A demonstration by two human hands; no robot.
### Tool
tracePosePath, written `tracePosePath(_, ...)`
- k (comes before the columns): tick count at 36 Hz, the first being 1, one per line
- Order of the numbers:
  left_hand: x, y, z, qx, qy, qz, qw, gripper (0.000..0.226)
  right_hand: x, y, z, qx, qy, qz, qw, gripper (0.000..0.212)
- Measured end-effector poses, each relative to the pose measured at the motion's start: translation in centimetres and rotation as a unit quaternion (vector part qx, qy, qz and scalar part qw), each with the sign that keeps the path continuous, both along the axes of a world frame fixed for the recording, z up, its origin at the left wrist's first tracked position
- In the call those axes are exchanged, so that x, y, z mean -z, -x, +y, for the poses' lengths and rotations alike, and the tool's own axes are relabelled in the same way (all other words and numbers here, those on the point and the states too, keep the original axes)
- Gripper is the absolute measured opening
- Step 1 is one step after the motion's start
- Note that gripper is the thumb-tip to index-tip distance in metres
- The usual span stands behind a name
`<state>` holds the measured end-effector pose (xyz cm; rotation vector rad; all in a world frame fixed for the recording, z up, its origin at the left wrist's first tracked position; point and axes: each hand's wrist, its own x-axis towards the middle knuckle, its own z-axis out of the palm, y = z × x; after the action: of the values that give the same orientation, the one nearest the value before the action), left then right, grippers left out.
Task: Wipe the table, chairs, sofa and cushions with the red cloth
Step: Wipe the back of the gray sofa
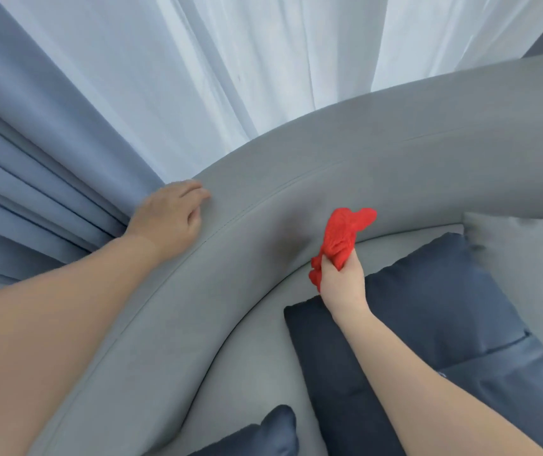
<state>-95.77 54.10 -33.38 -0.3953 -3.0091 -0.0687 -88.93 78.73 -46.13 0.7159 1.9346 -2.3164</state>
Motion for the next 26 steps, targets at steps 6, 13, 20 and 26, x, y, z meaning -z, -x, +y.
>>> tracePosePath(6, 2.4, 6.1, 4.4, 0.001, -0.058, -0.042, 0.997, 0.047, -0.4, 5.6, 4.8, 0.097, -0.037, 0.041, 0.994, 0.042)
tracePosePath(13, 3.5, 6.0, 5.1, 0.004, -0.069, -0.016, 0.997, 0.057, -1.7, 13.5, 10.1, 0.225, -0.181, 0.048, 0.956, 0.061)
tracePosePath(20, 3.8, 6.5, 5.2, 0.016, -0.069, 0.015, 0.997, 0.055, -1.5, 14.3, 4.8, 0.277, -0.15, 0.088, 0.945, 0.064)
tracePosePath(26, 4.0, 6.6, 4.9, 0.037, -0.075, 0.036, 0.996, 0.052, -1.1, 8.3, -7.4, 0.13, -0.16, 0.144, 0.968, 0.069)
